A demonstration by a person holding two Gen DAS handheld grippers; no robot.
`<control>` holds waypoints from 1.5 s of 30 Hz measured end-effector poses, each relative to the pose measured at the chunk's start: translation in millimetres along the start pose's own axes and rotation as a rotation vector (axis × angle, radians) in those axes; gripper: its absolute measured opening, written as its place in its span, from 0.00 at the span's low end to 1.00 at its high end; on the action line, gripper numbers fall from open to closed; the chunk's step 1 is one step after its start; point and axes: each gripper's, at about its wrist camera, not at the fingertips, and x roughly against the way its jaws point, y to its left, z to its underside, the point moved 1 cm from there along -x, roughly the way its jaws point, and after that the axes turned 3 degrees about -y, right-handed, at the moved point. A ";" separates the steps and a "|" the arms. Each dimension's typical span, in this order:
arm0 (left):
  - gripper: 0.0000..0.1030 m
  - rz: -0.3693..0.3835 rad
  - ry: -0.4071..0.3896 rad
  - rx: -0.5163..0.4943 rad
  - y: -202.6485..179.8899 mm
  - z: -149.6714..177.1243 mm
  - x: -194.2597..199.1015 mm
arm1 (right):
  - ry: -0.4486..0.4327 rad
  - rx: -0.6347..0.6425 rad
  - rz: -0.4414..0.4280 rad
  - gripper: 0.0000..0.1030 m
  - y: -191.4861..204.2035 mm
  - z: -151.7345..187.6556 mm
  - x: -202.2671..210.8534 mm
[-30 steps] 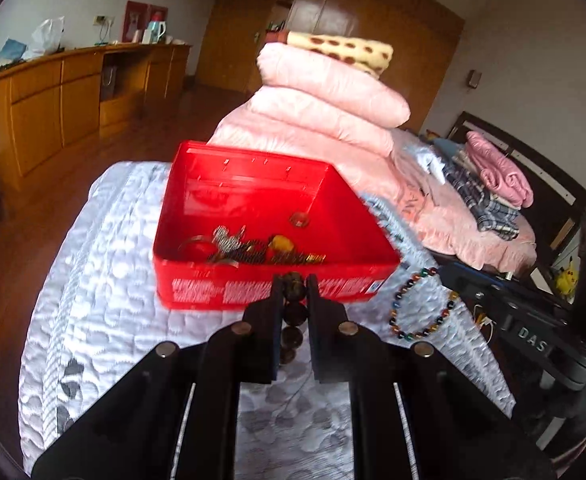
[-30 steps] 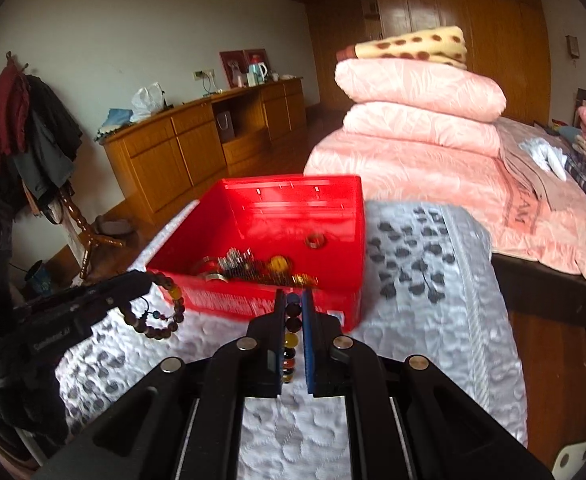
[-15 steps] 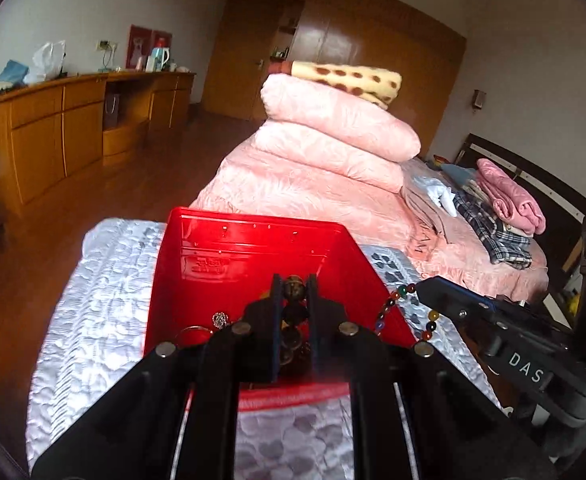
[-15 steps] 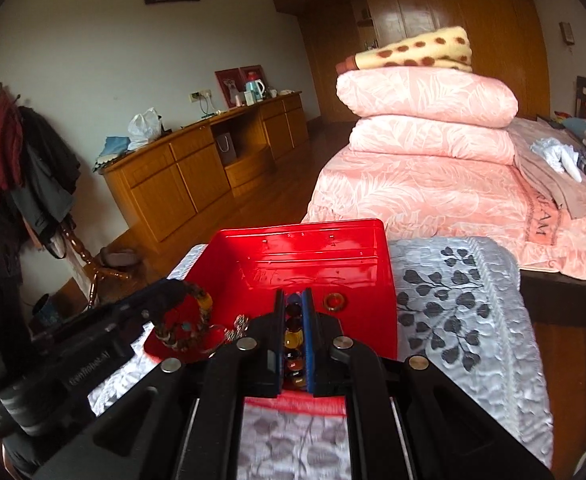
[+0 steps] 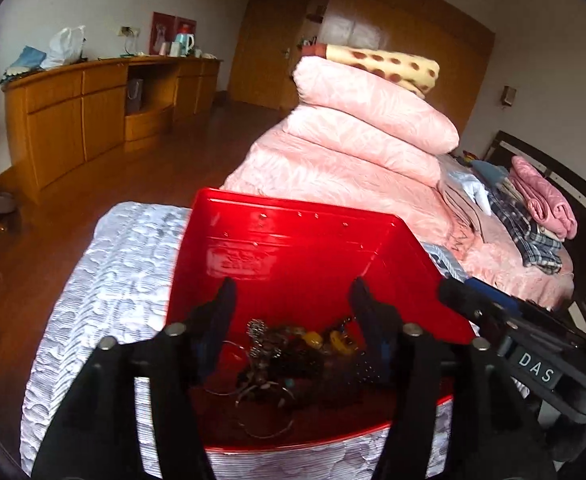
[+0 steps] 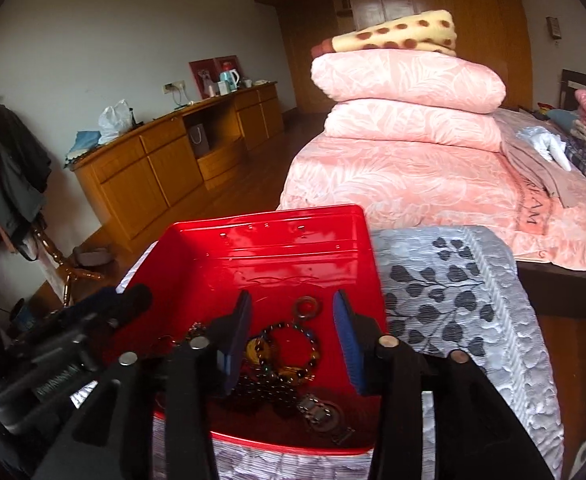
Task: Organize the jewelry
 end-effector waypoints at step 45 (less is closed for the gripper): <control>0.95 -0.100 -0.080 -0.142 2.3 94.3 135.4 | -0.074 0.043 0.027 0.94 0.4 114.2 129.7</control>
